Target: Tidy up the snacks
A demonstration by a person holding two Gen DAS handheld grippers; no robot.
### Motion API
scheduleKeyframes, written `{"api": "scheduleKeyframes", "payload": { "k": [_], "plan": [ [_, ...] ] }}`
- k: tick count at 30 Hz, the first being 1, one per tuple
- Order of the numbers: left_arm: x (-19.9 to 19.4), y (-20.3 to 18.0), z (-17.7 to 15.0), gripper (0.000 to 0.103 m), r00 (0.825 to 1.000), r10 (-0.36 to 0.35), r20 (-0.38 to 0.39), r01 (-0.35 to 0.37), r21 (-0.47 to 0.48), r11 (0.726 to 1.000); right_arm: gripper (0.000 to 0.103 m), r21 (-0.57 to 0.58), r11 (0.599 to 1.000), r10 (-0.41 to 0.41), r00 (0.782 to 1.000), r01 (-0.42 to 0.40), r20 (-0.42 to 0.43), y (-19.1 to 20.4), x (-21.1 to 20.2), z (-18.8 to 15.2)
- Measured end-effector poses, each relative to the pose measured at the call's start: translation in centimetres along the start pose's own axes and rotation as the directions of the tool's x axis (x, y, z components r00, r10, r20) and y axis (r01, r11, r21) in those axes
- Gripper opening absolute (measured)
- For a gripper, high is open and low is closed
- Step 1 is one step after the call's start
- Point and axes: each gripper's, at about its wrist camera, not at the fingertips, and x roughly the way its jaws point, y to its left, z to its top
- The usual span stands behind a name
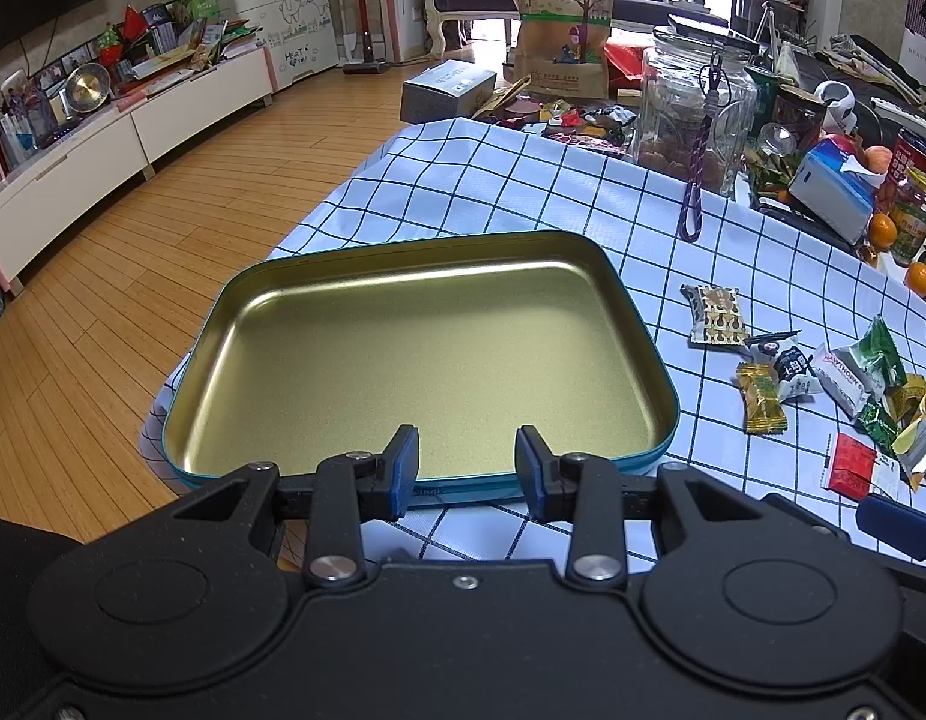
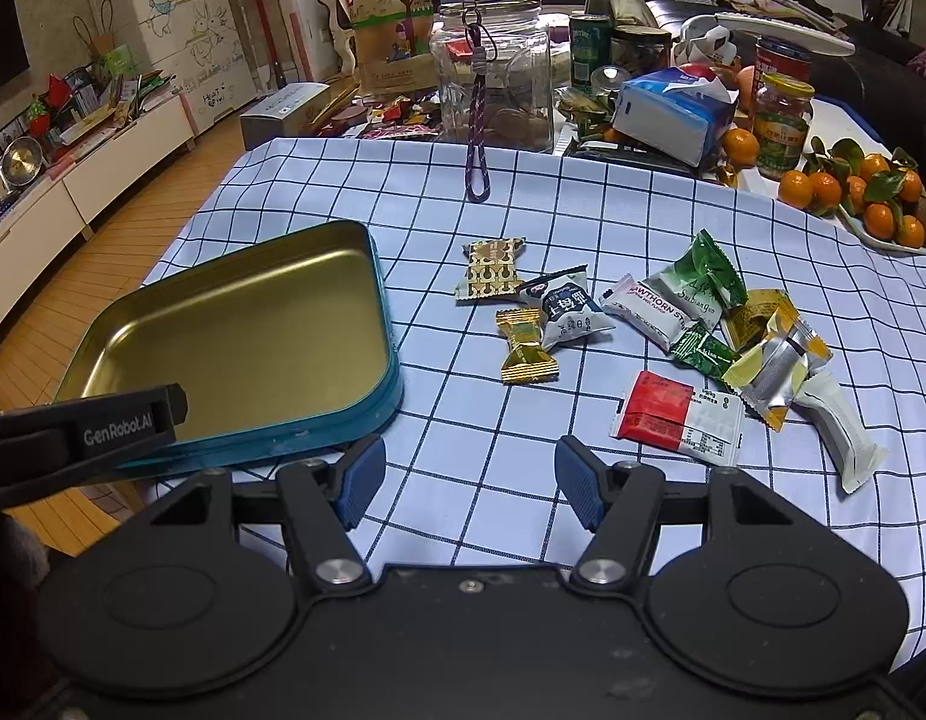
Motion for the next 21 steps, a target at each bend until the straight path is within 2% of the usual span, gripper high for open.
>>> {"api": "scheduleKeyframes", "payload": {
  "k": [9,12,17,21],
  "plan": [
    [-0.1,-0.3,0.0,0.046,1.0,-0.008,-0.002,0.008,0.003,1.0,0.065,-0.008,1.0,-0.01,1.0,0.01,0.001,-0.1,0.1,-0.3],
    [-0.2,-0.5,0.2,0.046,1.0,-0.02,0.002,0.02,0.004,1.0,0.065,-0.018,0.999,-0.041,0.999,0.041,0.011,-0.6,0.1,-0.4],
    [-0.1,-1.5,0.4,0.046,0.999,-0.043,-0.007,0.043,0.015,0.999,0.065,-0.023,0.992,-0.126,0.99,0.127,0.062,-2.7,-0.4,-0.4],
    [-0.2,-3.6,0.2,0.046,0.997,-0.081,-0.015,0.082,0.063,0.995,0.065,0.045,0.989,-0.141,0.988,0.139,0.061,-5.6,-0.6,-0.5]
  ]
}}
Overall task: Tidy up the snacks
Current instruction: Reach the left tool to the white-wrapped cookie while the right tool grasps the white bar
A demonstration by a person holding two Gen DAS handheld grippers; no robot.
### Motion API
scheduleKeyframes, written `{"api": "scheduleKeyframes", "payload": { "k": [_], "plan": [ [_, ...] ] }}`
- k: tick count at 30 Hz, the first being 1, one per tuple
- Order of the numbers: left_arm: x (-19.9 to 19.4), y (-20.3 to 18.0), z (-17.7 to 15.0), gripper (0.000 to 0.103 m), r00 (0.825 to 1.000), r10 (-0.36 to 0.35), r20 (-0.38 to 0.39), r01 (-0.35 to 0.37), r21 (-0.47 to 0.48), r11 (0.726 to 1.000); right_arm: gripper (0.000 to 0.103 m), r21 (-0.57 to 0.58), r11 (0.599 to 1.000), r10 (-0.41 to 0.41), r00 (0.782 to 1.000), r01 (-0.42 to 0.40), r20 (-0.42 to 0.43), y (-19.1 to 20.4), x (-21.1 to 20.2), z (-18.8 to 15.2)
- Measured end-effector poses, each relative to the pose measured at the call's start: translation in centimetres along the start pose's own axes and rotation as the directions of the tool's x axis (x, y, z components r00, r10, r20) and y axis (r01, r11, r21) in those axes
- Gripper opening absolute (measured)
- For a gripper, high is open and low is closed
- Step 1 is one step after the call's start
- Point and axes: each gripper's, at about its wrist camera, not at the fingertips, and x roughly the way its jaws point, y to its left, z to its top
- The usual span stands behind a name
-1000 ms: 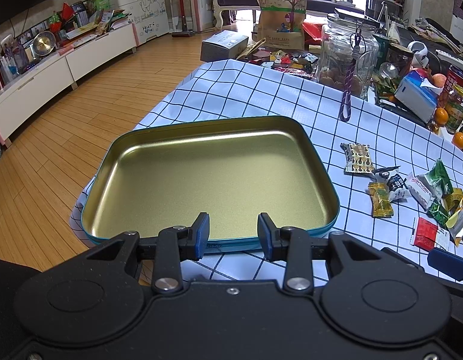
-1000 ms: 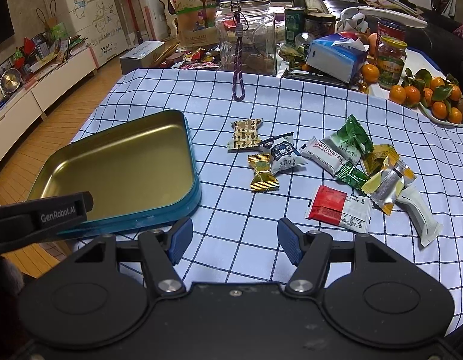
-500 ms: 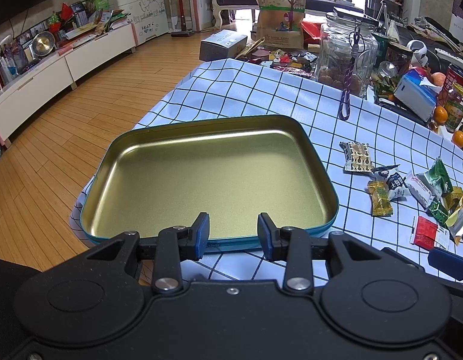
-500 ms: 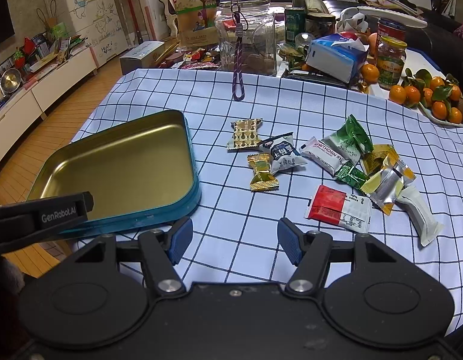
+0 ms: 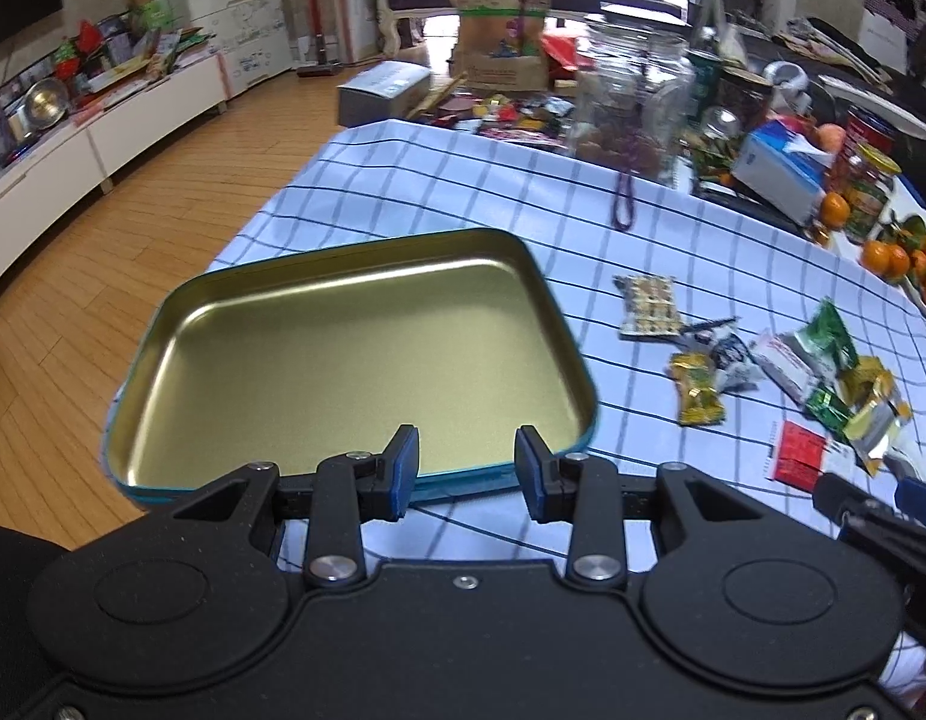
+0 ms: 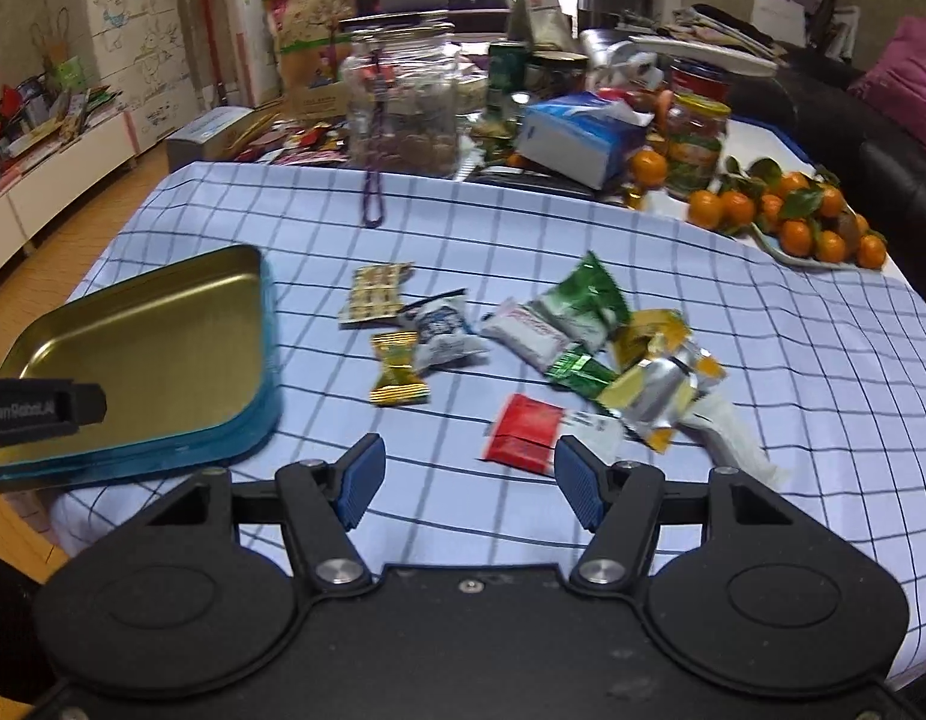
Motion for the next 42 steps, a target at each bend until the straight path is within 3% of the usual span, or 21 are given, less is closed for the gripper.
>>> {"api": "scheduleKeyframes", "payload": {
  "k": [6,13,18,23,27,33,36,39,42],
  "plan": [
    [-0.5,-3.2,-0.2,0.046,0.991,-0.131,-0.028,0.132,0.068,0.989,0.065,0.07,0.998,0.007,1.0,-0.006,-0.005,-3.3,0.1,0.2],
    [0.6,-6.1,0.7,0.045,0.964,-0.215,-0.156,0.231,0.091,0.969,0.06,0.149,0.986,0.097,0.99,-0.081,-0.104,-6.0,0.5,-0.5],
    [0.5,-8.6,2.1,0.045,0.946,-0.26,-0.194,0.291,0.156,0.944,0.057,0.149,0.988,0.057,0.985,-0.033,-0.16,-8.3,0.9,-0.7],
    [1.7,-11.0,4.5,0.045,0.924,-0.294,-0.244,0.343,0.193,0.919,0.055,0.162,0.987,0.017,0.982,0.015,-0.19,-11.7,1.2,1.2],
    [3.6,-12.0,6.9,0.045,0.914,-0.289,-0.285,0.344,0.166,0.924,0.049,0.115,0.993,-0.011,0.984,0.032,-0.18,-13.6,2.1,4.0],
    [6.5,-13.4,8.8,0.045,0.931,-0.235,-0.281,0.3,0.216,0.929,0.04,0.085,0.996,0.008,0.979,0.01,-0.204,-15.6,5.3,7.1],
    [8.3,-13.1,9.0,0.045,0.92,-0.229,-0.317,0.299,0.191,0.935,0.039,0.089,0.995,0.054,0.973,-0.035,-0.225,-16.2,6.9,7.2],
    [9.7,-12.6,9.7,0.045,0.899,-0.249,-0.359,0.311,0.123,0.942,0.039,0.099,0.992,0.096,0.965,-0.074,-0.245,-16.3,8.0,6.4],
    [10.6,-12.4,10.4,0.045,0.904,-0.237,-0.356,0.288,0.097,0.953,0.04,0.094,0.99,0.13,0.951,-0.107,-0.281,-15.4,8.8,5.9]
  ]
}}
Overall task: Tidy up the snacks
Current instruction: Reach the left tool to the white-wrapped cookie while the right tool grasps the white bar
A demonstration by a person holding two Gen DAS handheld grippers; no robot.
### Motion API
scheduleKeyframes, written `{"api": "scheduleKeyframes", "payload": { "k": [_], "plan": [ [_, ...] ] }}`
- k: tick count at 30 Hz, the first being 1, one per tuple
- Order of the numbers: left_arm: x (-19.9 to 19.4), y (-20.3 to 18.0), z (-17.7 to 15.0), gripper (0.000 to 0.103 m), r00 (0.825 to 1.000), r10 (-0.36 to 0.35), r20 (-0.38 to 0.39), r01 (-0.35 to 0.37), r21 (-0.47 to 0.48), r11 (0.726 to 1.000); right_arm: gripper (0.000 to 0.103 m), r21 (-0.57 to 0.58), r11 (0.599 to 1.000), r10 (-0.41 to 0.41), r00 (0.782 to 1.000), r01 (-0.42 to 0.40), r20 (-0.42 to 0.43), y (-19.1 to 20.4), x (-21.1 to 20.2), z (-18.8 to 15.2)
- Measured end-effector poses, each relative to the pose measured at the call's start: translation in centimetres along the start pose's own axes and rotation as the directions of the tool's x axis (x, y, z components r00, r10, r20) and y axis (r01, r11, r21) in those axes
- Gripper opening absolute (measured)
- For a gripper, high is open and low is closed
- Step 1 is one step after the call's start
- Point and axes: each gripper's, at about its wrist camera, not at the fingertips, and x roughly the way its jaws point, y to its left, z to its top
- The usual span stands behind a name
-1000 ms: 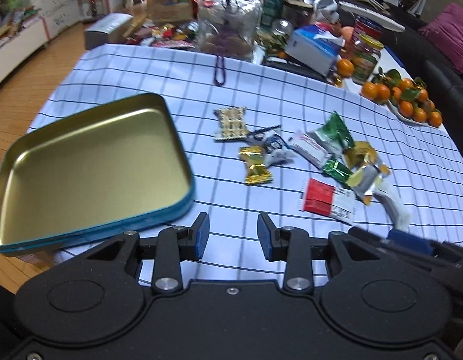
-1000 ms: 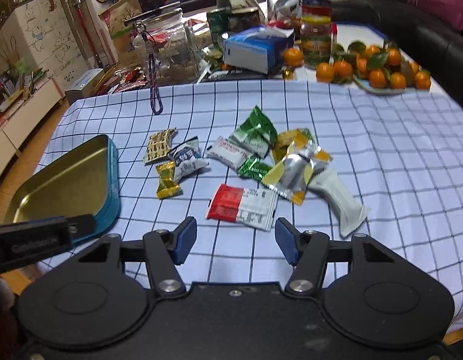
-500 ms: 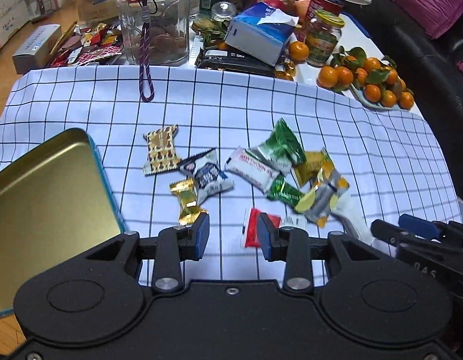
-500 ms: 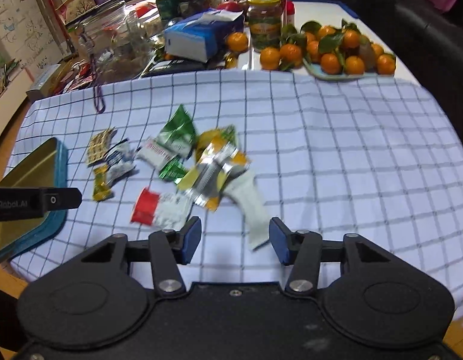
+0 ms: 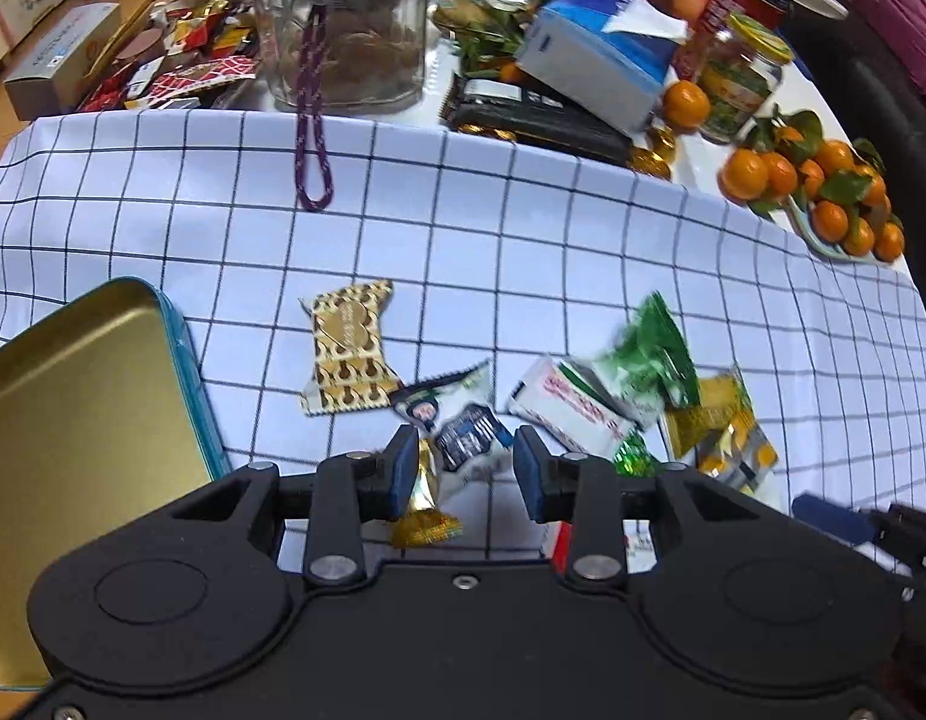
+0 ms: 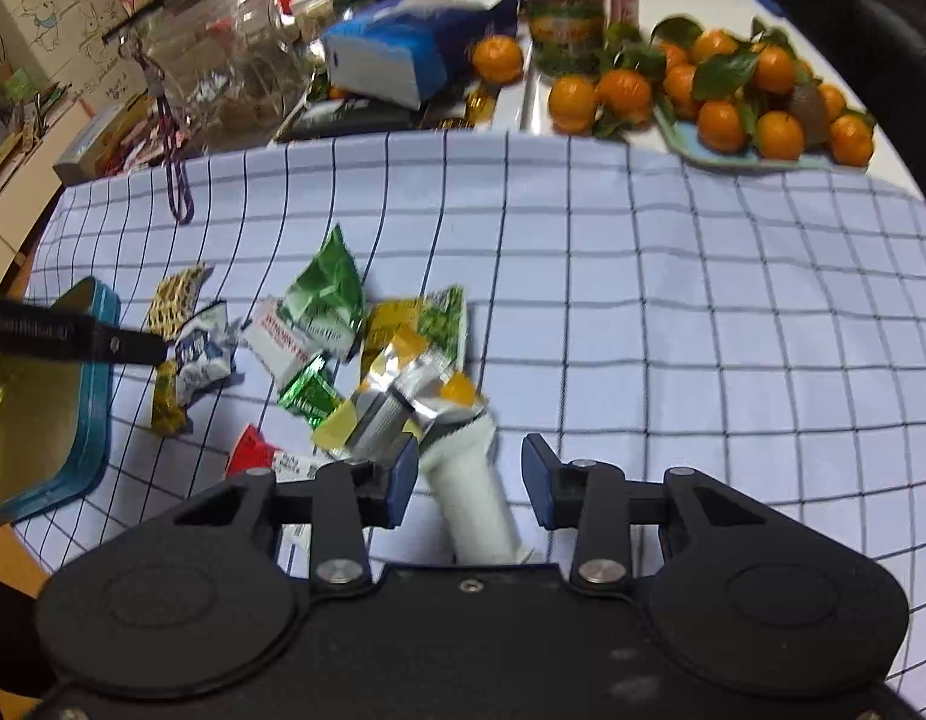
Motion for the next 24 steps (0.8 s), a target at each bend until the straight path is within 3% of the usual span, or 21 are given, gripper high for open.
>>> {"api": "scheduleKeyframes", "payload": {
  "k": [8,16,24],
  "plan": [
    [1.4,0.0,1.3,0.045,1.0,-0.011,-0.012,0.011,-0.062,0.998,0.041,-0.125,0.991,-0.044,0.999,0.046,0.02,2.2,1.4,-0.7],
    [3.4,0.0,1.5,0.045,0.998,0.027,-0.052,-0.033,-0.122,0.992,0.04,-0.073,0.997,-0.04,0.999,0.039,-0.002,1.1,1.4,-0.3],
    [3.9,-0.7,1.4,0.045,0.995,0.084,-0.05,-0.089,-0.096,0.991,0.041,-0.121,0.991,-0.065,0.997,0.06,-0.041,1.2,2.1,-1.8]
  ]
}}
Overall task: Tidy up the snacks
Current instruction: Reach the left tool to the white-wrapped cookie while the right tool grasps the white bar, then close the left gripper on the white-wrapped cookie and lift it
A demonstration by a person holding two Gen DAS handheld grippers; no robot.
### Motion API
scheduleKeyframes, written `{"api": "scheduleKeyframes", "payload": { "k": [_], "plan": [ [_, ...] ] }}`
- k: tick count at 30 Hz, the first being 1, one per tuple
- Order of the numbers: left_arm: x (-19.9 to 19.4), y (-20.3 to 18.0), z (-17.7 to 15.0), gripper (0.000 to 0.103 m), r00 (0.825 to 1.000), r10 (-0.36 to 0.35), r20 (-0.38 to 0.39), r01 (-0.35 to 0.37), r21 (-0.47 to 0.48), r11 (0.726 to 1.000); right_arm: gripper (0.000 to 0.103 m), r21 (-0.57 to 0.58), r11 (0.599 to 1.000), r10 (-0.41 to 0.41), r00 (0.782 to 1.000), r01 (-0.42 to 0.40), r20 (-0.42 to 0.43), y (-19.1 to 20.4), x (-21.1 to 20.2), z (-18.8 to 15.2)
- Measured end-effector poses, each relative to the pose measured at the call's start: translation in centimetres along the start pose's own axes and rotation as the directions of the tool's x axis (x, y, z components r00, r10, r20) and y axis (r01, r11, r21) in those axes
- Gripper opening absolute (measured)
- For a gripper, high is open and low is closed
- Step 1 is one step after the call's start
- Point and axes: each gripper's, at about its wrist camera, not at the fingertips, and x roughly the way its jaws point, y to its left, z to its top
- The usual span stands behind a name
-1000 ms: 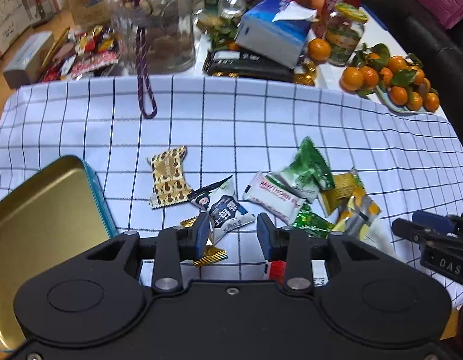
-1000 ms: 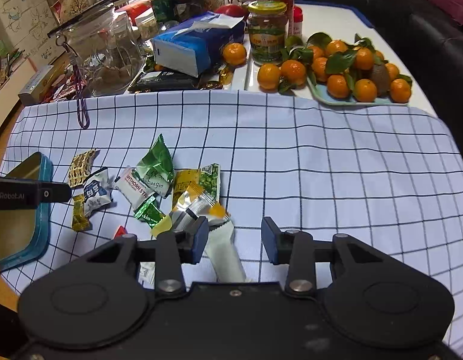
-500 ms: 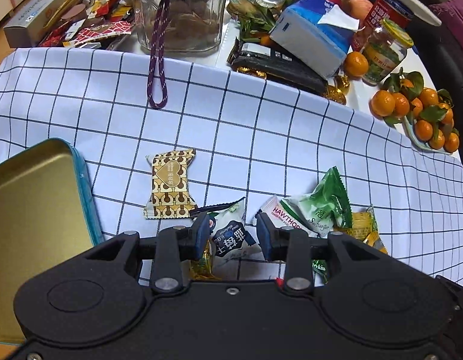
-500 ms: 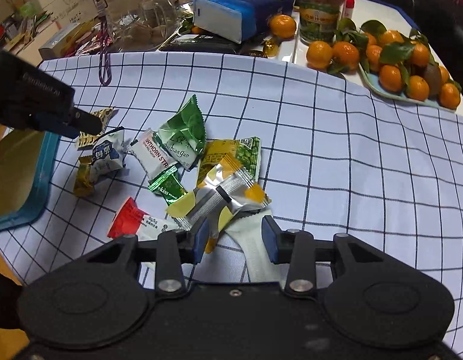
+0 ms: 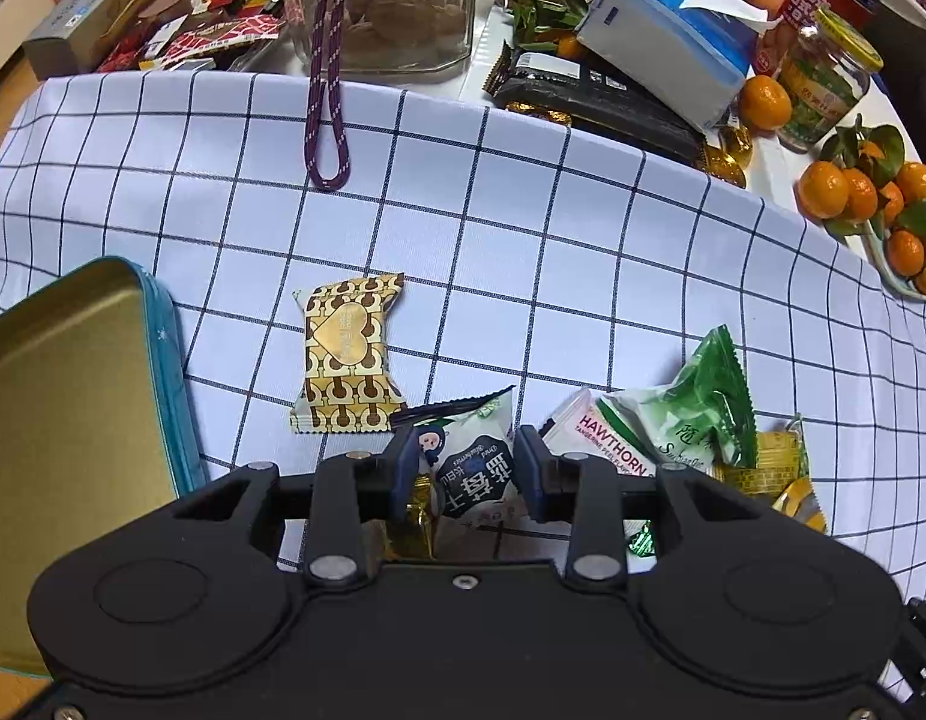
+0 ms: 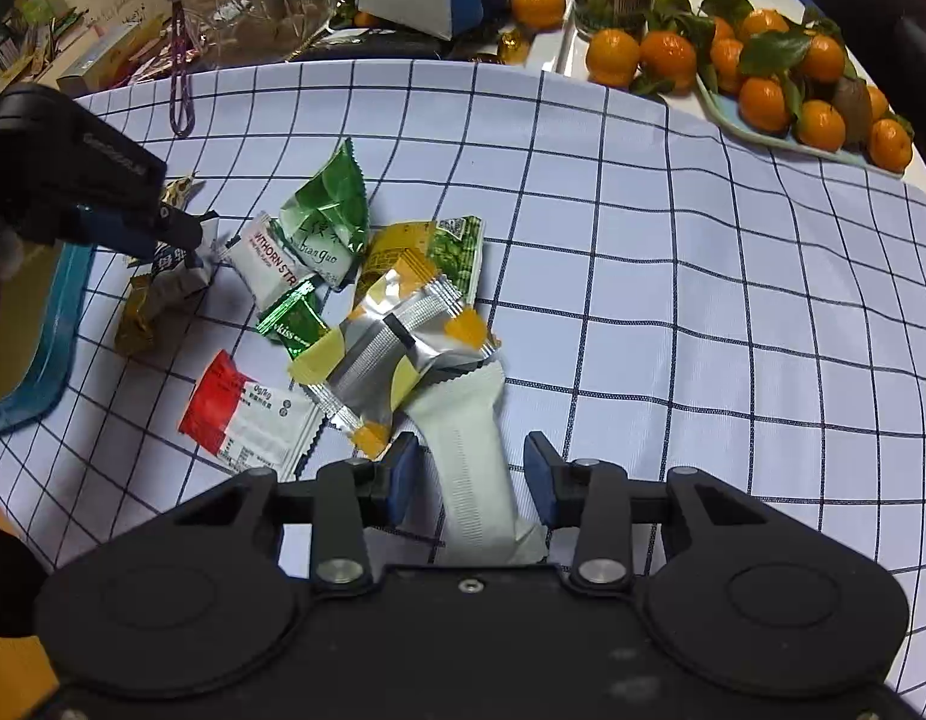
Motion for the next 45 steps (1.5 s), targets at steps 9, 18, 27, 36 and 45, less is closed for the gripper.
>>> {"api": "scheduleKeyframes", "payload": {
  "k": [9,18,27,36,45],
  "plan": [
    [0.2,0.0,0.1,0.046,1.0,0.008,0.004,-0.008,-0.018,1.0,0.023,0.009,1.0,-0.001,1.0,0.001,0.002,0.0,-0.2,0.1],
    [1.1,-0.4,0.3,0.047,1.0,0.013,-0.002,-0.014,-0.042,0.999,0.022,0.07,0.997,0.017,0.999,-0.02,0.041,-0.5,-1.4,0.7],
    [2.3,-0.9,-0.3,0.046,0.999,-0.014,-0.049,0.011,-0.072,0.997,0.022,0.122,0.991,0.049,0.996,-0.057,0.07,-0.9,-2.3,1.3],
    [0.7,-0.7,-0.5,0.042,0.995,-0.101,-0.023,0.099,-0.098,0.99,0.022,0.245,0.966,0.056,0.991,-0.084,0.119,-2.4,-3.4,2.4],
    [-3.0,0.9,-0.4,0.042,0.995,-0.098,0.034,0.101,-0.088,0.991,0.022,0.35,0.924,0.098,0.981,-0.152,0.167,-1.1,-4.1,5.2]
  ]
}}
